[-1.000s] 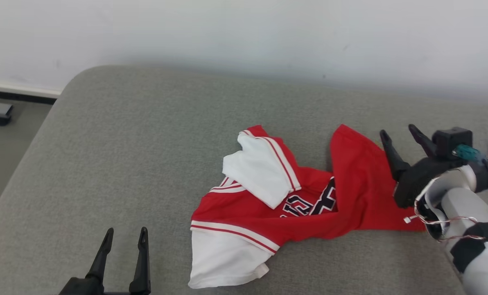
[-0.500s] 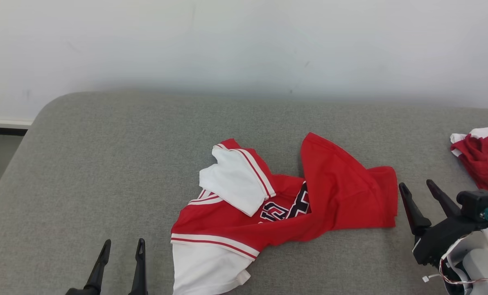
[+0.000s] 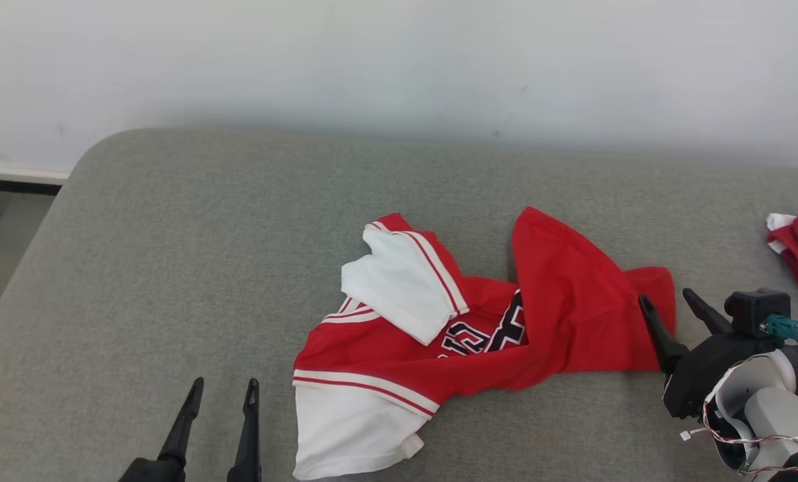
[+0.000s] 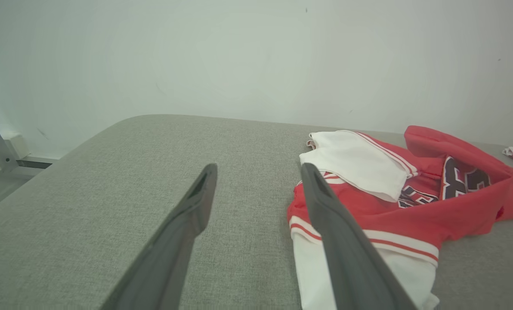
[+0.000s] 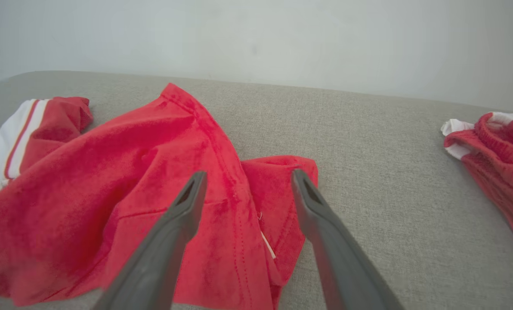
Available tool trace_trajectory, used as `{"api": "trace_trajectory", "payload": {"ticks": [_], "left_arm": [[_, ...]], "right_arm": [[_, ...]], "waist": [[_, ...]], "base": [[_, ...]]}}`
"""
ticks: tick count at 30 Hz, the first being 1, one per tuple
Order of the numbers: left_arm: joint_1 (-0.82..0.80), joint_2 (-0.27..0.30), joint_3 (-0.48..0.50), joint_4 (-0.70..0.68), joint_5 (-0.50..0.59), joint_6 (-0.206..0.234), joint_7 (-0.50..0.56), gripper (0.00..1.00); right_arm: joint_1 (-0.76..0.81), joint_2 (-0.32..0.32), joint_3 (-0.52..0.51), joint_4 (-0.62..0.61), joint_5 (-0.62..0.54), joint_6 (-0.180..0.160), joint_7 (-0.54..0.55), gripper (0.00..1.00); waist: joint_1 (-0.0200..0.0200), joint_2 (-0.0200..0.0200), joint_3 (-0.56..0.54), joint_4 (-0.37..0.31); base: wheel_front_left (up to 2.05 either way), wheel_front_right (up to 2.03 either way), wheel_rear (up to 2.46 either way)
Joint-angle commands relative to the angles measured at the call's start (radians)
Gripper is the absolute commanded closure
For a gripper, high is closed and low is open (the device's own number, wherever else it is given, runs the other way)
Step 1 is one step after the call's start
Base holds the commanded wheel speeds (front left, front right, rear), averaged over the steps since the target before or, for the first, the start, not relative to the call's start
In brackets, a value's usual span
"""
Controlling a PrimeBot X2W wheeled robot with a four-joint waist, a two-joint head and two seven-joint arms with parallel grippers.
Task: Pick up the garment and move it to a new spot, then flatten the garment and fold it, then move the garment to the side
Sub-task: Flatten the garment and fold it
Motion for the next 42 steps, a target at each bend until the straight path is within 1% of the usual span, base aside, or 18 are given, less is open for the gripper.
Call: {"api": "trace_trajectory", "payload": {"ticks": [1, 9, 10, 11, 12, 17, 22, 27, 32, 37, 41, 42], "left_arm": [[-0.01, -0.001, -0.005, 0.004, -0.001, 0.002, -0.003, 0.0], [-0.025, -0.001, -0.005, 0.002, -0.004, 0.002, -0.003, 0.0], [-0.03, -0.001, -0.006, 0.0, -0.004, 0.002, -0.003, 0.0], [-0.034, -0.001, -0.007, 0.0, -0.004, 0.002, -0.003, 0.0], [-0.038, -0.001, -0.008, 0.002, -0.002, 0.002, -0.003, 0.0], [-0.031, -0.001, 0.0, 0.008, 0.003, 0.002, -0.003, 0.0], [-0.01, 0.0, 0.012, 0.015, 0.007, 0.002, -0.003, 0.0], [0.015, 0.002, 0.022, 0.008, 0.003, 0.002, -0.003, 0.0], [0.034, 0.004, 0.022, 0.01, -0.005, 0.002, -0.003, 0.0], [0.051, 0.008, 0.025, 0.017, -0.01, 0.002, -0.003, 0.0], [0.063, 0.005, 0.026, 0.019, -0.011, 0.002, -0.003, 0.0], [0.065, 0.006, 0.022, 0.024, -0.011, 0.002, -0.003, 0.0]], "right_arm": [[-0.011, 0.009, -0.002, 0.019, -0.004, -0.003, 0.0, 0.0], [-0.06, 0.03, 0.013, 0.143, -0.004, -0.003, -0.007, 0.0], [-0.072, 0.035, 0.02, 0.167, -0.001, -0.003, -0.008, 0.42], [-0.079, 0.035, 0.025, 0.177, -0.001, -0.003, -0.013, 0.74], [-0.088, 0.032, 0.027, 0.184, -0.006, -0.003, -0.024, 1.0], [-0.1, 0.046, 0.05, 0.208, 0.002, -0.003, -0.067, 1.0], [-0.065, 0.052, 0.07, 0.172, 0.022, -0.003, -0.118, 1.0], [0.013, 0.034, 0.093, 0.038, 0.063, -0.003, -0.147, 1.0], [0.138, 0.003, 0.081, -0.129, 0.109, -0.003, -0.138, 1.0], [0.303, -0.019, 0.03, -0.291, 0.14, -0.003, -0.098, 1.0], [0.422, -0.005, -0.028, -0.369, 0.157, -0.003, -0.044, 1.0], [0.443, -0.001, -0.036, -0.374, 0.153, -0.003, -0.024, 0.79]], "waist": [[0.0001, 0.0, 0.019, 0.029], [0.0001, 0.0, 0.048, 0.067], [0.0001, 0.0, 0.058, 0.073], [0.0001, 0.0, 0.063, 0.075], [0.0001, 0.0, 0.067, 0.077], [0.0001, 0.0, 0.063, 0.073], [0.0001, 0.0, 0.028, 0.051], [0.0001, 0.0, -0.008, 0.004], [0.0001, 0.0, -0.022, -0.043], [0.0001, 0.0, -0.029, -0.081], [0.0001, 0.0, -0.028, -0.104], [0.0001, 0.0, -0.028, -0.11]], "base": [[0.0, 0.0, 0.0], [0.0, 0.0, 0.0], [0.0, 0.0, 0.0], [0.0, 0.0, 0.0], [0.0, 0.0, 0.0], [0.0, 0.0, 0.0], [0.0, 0.0, 0.0], [0.0, 0.0, 0.0], [0.0, 0.0, 0.0], [0.0, 0.0, 0.0], [0.0, 0.0, 0.0], [0.0, 0.0, 0.0]]}}
